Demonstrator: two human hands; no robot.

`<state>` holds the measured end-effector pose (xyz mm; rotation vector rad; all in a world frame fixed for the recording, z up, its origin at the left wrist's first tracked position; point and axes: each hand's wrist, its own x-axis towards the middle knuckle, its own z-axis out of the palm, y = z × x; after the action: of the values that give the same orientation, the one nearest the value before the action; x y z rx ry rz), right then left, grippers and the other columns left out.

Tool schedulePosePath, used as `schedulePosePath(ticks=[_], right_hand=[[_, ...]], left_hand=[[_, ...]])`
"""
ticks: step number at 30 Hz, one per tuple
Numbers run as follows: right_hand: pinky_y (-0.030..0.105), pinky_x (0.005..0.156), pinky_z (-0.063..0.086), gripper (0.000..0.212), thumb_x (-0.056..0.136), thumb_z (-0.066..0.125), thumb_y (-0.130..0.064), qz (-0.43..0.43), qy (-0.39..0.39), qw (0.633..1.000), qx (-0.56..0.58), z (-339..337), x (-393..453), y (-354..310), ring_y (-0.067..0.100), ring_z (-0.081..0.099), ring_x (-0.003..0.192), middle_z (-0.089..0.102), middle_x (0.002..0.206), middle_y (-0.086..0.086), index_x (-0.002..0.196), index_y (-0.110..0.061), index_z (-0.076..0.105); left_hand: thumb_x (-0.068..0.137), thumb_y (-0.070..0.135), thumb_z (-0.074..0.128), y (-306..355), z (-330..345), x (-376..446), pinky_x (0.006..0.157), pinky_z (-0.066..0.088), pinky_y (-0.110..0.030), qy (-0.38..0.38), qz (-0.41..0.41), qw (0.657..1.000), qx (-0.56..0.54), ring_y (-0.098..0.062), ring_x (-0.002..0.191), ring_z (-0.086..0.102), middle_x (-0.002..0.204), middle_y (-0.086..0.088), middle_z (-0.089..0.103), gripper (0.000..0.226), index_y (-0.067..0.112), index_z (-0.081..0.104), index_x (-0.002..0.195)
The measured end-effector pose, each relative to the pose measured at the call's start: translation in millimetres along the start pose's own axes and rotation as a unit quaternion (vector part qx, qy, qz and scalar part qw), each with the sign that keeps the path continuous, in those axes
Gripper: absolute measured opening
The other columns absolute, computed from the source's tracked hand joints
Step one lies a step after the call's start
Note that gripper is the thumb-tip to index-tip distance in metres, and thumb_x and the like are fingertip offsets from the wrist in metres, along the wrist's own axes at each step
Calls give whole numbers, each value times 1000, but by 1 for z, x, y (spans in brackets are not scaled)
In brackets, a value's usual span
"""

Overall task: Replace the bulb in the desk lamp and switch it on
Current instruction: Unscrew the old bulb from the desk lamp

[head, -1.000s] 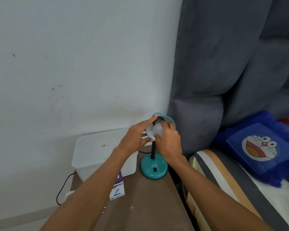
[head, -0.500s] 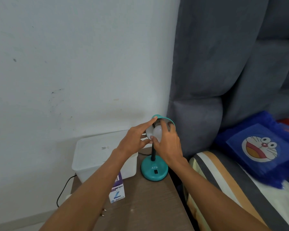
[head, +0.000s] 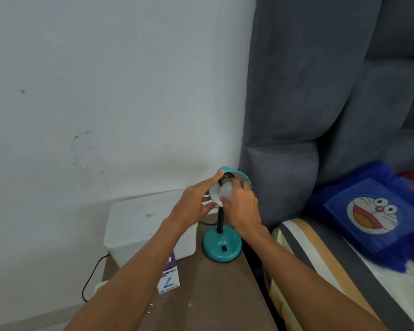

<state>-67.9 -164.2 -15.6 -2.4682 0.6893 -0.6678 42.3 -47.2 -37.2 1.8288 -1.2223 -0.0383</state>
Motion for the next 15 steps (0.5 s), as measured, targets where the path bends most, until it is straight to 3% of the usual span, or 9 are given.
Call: schedulePosePath(ticks=[4, 8, 12, 15], right_hand=[[43, 99, 48, 72, 84, 74, -13, -27, -10, 999, -14, 2, -2, 2, 36, 42, 128, 34, 144, 15, 146, -25, 40], [43, 96, 51, 68, 89, 72, -21, 2, -7, 1000, 26, 3, 0, 1, 34, 55, 120, 46, 140, 13, 147, -18, 37], [40, 96, 50, 69, 85, 72, -7, -28, -4, 999, -24, 4, 2, 3, 35, 40, 128, 38, 142, 15, 145, -24, 43], [44, 100, 50, 77, 82, 76, -9, -27, -1, 1000, -2, 7, 1, 1, 35, 39, 133, 34, 147, 16, 147, -25, 37]], left_hand=[[84, 5, 82, 1, -1, 0, 101, 57, -29, 1, 3, 1000, 3, -13, 122, 63, 146, 0, 58, 93, 39, 36, 157], [85, 4, 82, 1, 0, 0, 101, 56, -27, 0, 5, 1000, 3, -13, 121, 64, 145, 0, 58, 93, 40, 35, 157], [85, 4, 81, 2, 1, -1, 102, 55, -24, 3, 4, 1000, 3, -13, 124, 63, 147, 1, 58, 94, 44, 34, 155], [86, 6, 81, 2, 1, 0, 102, 56, -29, 2, 7, 1000, 8, -14, 124, 63, 147, 1, 58, 92, 40, 34, 157]])
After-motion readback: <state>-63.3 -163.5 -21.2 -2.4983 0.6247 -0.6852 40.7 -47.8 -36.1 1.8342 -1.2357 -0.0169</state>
